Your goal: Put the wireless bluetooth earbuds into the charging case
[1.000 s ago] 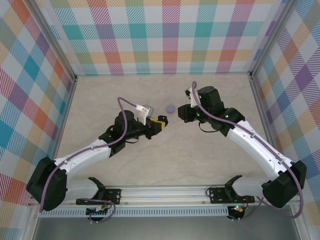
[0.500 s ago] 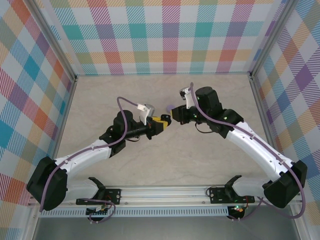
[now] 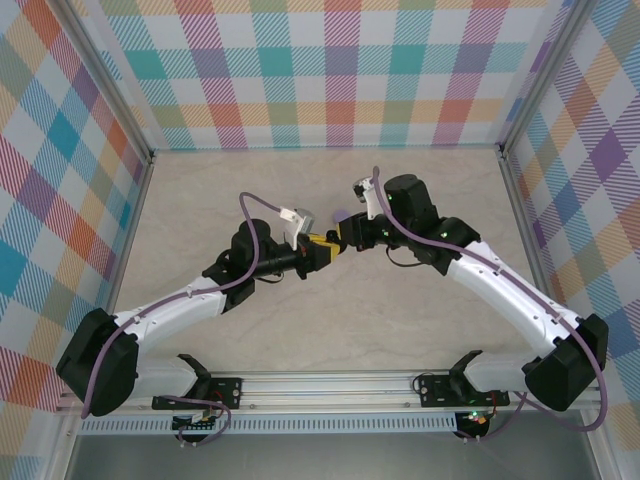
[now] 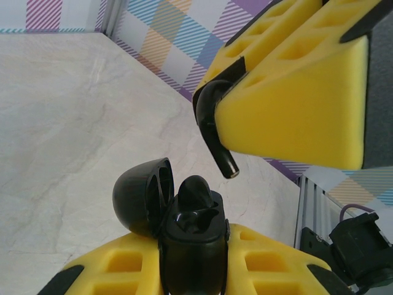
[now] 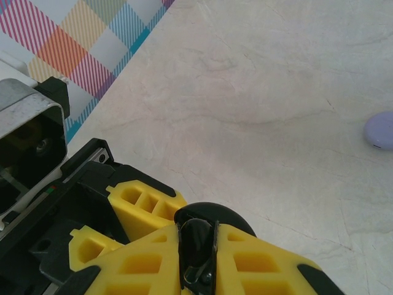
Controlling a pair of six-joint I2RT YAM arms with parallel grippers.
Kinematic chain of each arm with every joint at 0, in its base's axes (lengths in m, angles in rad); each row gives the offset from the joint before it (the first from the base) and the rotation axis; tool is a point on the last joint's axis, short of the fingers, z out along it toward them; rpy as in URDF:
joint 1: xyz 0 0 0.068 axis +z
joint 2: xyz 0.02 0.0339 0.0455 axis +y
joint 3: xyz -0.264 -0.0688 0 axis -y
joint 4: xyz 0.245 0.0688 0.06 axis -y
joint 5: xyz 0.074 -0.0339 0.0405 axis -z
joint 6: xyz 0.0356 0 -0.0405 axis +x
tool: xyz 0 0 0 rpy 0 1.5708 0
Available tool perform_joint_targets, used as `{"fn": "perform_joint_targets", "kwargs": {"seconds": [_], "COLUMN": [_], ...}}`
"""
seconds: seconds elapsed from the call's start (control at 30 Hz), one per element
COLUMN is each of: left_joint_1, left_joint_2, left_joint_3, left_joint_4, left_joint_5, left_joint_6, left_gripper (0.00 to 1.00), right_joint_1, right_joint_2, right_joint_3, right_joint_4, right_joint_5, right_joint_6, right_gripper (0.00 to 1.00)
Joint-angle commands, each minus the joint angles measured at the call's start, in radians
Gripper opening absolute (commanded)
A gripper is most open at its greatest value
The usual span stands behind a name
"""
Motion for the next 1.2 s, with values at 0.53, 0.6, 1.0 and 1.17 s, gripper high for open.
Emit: {"fn": "perform_joint_targets", "kwargs": {"seconds": [0.53,0.6,1.0,1.17], "left_joint_1": [-0.017,-0.017,-0.017,-0.017], "left_joint_2": [-0.002,-0.002,-0.009,-0.021], "left_joint_3": [0.050,0.050,0.053,0.047], "left_joint_4": [0.037,0.038,0.038,0.037], "left_joint_5": [0.004,-0.007,-0.040,-0.061], "left_joint_6": [-0.032,-0.040,-0.060,-0.064], "left_gripper": [0.06,0.06,0.06,0.06], "right_joint_1": [0.018,0.019,0.026,0.029], "right_joint_2": [0.031,0.034,0.038,0.037], "right_joint_3": [0.051,0.051,0.051,0.051], "right_joint_4": [0.009,0.005,-0.018,-0.024], "right_joint_5": [-0.009,-0.005,0.006,0.004], "right_joint_6": [-0.036,-0.038,-0.052,-0.056], "right_gripper": [0.18,0.18,0.18,0.18]}}
